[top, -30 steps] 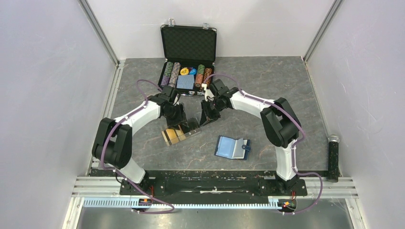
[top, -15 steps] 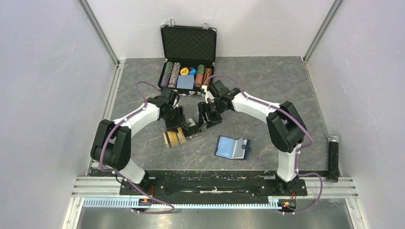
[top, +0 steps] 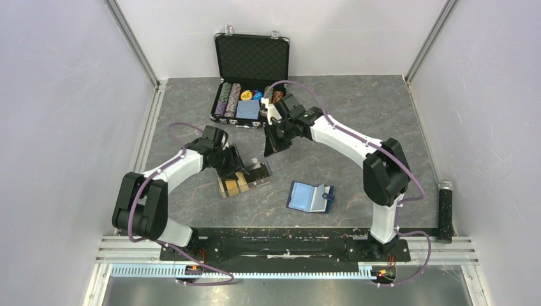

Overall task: Put the credit cards into the card holder
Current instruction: Pick up the credit card from the storage box.

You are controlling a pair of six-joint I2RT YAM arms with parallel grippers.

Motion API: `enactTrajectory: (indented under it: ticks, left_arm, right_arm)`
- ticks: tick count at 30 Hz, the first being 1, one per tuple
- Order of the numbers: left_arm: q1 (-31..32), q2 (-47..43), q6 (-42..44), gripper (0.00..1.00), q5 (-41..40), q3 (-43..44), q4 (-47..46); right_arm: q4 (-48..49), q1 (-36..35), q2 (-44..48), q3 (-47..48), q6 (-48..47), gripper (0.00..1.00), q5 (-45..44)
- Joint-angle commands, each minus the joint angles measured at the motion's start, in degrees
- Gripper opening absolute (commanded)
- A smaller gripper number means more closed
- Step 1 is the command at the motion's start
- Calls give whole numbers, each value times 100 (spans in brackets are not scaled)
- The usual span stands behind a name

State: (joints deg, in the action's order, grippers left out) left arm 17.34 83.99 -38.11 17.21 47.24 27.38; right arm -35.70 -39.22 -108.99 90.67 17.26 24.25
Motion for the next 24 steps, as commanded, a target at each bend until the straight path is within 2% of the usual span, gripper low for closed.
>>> enactTrajectory:
  ticks: [1,9,24]
  left_arm:
    - [-65,-126,-504,56,344,-228,-606]
    - [-64,-54,-592,53,255,-524,-874]
    - [-4,463,-521,50,-77,-334,-917]
  right_arm:
    - [90,-209,-334,301,-282,1,98]
    - [99,-440,-993,264,-466,0,-220]
    - [-447,-834,-1544,435,-1043,0,-1634]
